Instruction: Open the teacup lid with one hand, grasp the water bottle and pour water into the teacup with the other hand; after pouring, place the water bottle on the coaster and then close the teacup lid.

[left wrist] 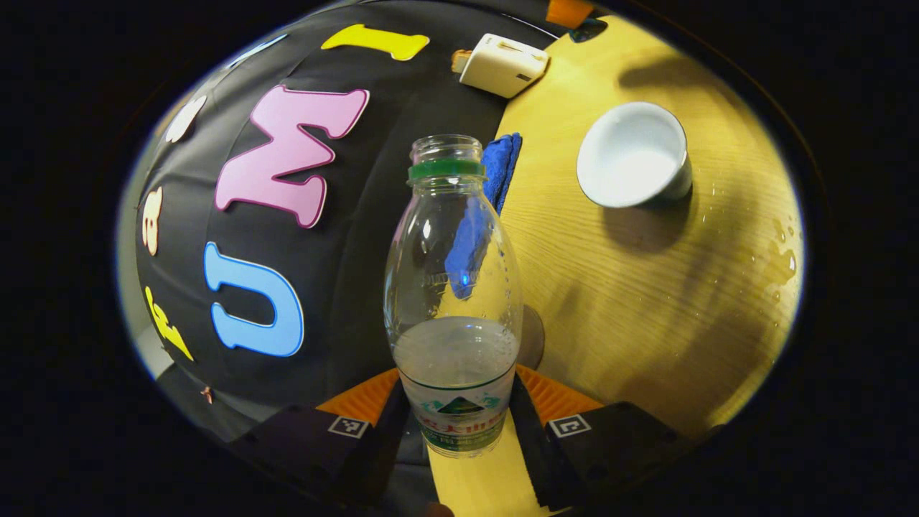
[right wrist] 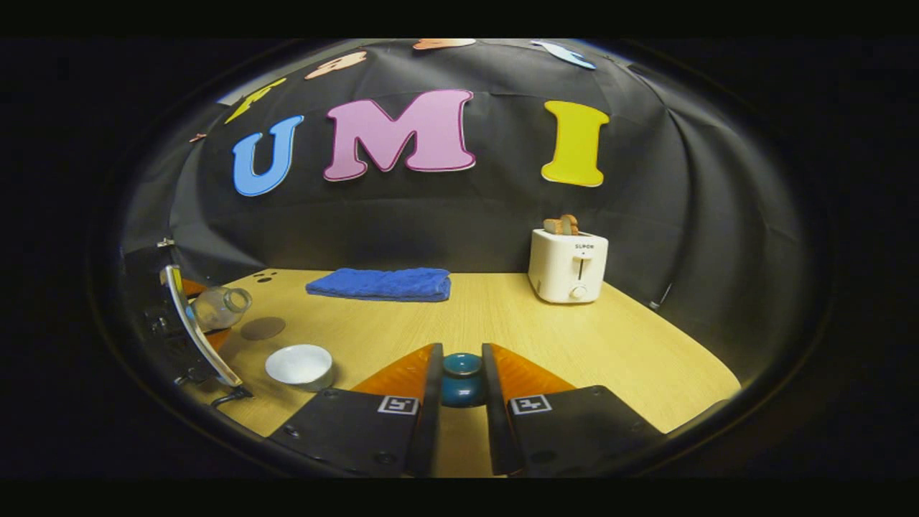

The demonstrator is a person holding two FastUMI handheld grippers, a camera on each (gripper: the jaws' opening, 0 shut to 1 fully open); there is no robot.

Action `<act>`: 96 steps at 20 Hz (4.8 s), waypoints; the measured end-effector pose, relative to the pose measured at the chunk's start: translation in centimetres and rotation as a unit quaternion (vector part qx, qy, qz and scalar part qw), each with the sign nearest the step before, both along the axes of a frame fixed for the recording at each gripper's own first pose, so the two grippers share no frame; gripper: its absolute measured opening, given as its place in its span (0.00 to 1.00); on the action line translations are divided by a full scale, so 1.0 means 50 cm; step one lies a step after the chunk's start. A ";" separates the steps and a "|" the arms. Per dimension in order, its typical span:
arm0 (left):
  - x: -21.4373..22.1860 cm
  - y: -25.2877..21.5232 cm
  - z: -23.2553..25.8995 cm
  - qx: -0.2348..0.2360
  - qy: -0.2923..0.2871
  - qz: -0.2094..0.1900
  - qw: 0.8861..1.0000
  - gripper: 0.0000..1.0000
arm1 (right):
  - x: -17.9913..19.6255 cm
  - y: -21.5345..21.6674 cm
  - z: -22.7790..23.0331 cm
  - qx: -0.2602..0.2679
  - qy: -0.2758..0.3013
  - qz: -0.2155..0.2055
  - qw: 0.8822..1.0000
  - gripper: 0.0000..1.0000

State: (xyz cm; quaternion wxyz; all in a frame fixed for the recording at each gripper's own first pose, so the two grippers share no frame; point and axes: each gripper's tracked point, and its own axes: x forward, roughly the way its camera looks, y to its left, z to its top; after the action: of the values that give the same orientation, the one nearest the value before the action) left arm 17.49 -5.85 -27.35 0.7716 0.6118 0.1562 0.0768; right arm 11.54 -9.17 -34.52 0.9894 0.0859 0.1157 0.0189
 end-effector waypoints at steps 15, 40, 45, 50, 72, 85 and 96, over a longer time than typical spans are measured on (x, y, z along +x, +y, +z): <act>0.019 0.007 0.037 0.152 0.000 -0.023 0.988 0.75 | -0.014 -0.024 0.013 -0.021 -0.016 0.031 0.999 0.31; 0.054 -0.028 0.042 0.249 -0.007 -0.063 0.966 0.76 | -0.029 -0.072 -0.021 -0.040 -0.021 0.034 0.998 0.31; 0.058 -0.039 0.060 0.273 -0.016 -0.076 0.959 0.76 | -0.026 -0.081 -0.024 -0.039 -0.022 0.034 0.998 0.31; 0.073 -0.047 0.092 0.307 -0.025 -0.093 0.947 0.76 | -0.023 -0.087 -0.020 -0.040 -0.027 0.033 0.998 0.31; 0.093 -0.118 0.185 0.436 -0.093 -0.179 0.877 0.76 | -0.049 -0.134 0.004 -0.036 -0.036 0.021 0.998 0.31; 0.105 -0.127 0.198 0.455 -0.095 -0.193 0.864 0.75 | -0.052 -0.126 0.013 -0.041 -0.037 0.018 0.998 0.31; 0.099 -0.086 0.140 0.261 -0.052 -0.194 0.944 0.76 | -0.047 -0.100 0.024 -0.031 -0.032 0.004 0.999 0.31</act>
State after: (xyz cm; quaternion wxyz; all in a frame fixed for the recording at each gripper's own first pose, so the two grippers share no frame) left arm 22.43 -10.13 -20.36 0.5917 0.8056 -0.0317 -0.0042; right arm 9.17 -14.16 -33.33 0.9947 0.0538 0.0851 0.0216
